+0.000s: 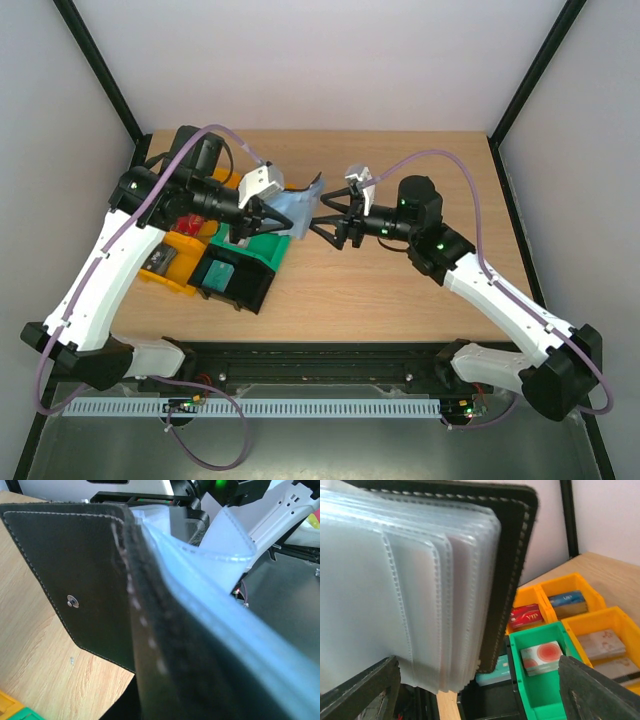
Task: Take the credit cards out of the card holder
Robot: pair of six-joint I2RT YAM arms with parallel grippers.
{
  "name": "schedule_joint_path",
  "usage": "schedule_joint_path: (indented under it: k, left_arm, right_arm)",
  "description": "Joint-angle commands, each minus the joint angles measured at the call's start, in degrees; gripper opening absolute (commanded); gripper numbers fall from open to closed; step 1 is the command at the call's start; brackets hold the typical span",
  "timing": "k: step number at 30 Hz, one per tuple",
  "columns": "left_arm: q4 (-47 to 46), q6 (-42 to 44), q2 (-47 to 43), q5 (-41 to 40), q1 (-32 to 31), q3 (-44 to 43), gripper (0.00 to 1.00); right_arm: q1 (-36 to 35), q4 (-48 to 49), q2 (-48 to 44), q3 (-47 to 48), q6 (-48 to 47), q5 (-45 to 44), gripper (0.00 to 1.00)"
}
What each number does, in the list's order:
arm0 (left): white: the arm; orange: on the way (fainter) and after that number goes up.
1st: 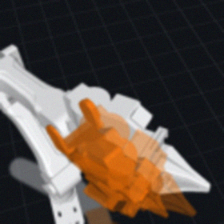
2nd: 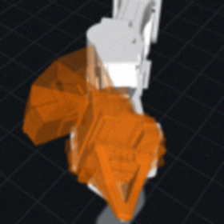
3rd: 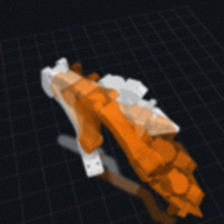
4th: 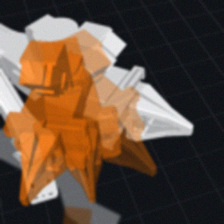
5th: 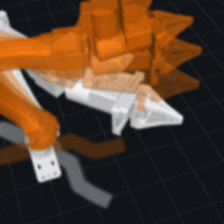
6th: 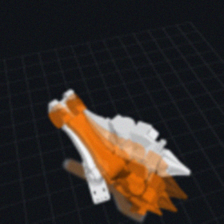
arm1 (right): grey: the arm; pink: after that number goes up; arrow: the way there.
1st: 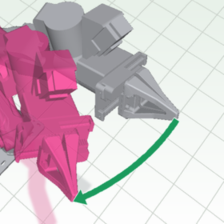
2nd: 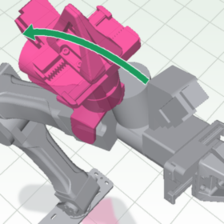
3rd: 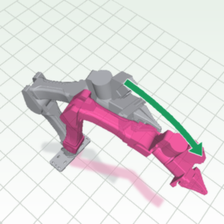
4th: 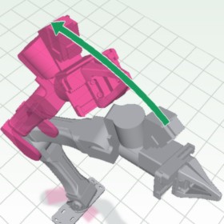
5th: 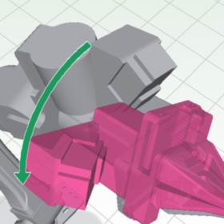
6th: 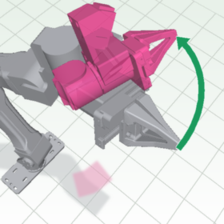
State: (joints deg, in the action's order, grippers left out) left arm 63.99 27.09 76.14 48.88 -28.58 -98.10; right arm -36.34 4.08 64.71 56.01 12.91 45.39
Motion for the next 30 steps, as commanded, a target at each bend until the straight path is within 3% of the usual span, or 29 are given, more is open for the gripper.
schedule_joint_path:
  k: [1, 8, 16, 21, 25, 27, 28, 30]
  left_arm:
    - [1.2, 2.7, -1.4, 3.2, 0.2, -1.3, 0.02]
    - [2.2, 3.8, -1.3, 3.4, 0.2, -1.4, 0.02]
    - [1.9, 4.0, -1.1, 5.2, 0.1, -0.4, 0.02]
    - [1.0, 3.1, -1.3, 3.9, 0.4, 0.2, 0.02]
    - [-4.9, -2.8, -1.2, -0.7, 0.8, 2.6, 0.04]
    - [-7.6, -5.3, -1.4, -4.3, 0.9, 3.9, 0.15]
    - [-8.2, -5.9, -1.4, -5.3, 1.0, 4.4, 0.27]
    - [-8.1, -5.5, -1.4, -5.9, 1.0, 5.0, 0.61]
  right_arm:
    - [0.0, 7.6, 0.3, 2.2, 2.2, 7.6, 0.86]
    - [0.0, 11.5, -1.8, 1.0, 3.8, 9.0, 0.91]
    - [-1.1, 15.2, -0.3, 1.3, 7.8, 8.9, 0.86]
    - [-1.2, 15.7, -0.4, 1.6, 10.2, 10.0, 0.46]
    - [-1.2, 13.7, -1.4, 1.2, 10.7, 8.6, 0.18]
    - [-1.2, 13.0, -2.3, 0.6, 11.3, 6.1, 0.08]
    - [-1.2, 12.4, -2.8, 0.4, 11.5, 4.2, 0.04]
    - [-1.2, 10.6, -3.6, 0.2, 12.3, -0.5, 0.02]
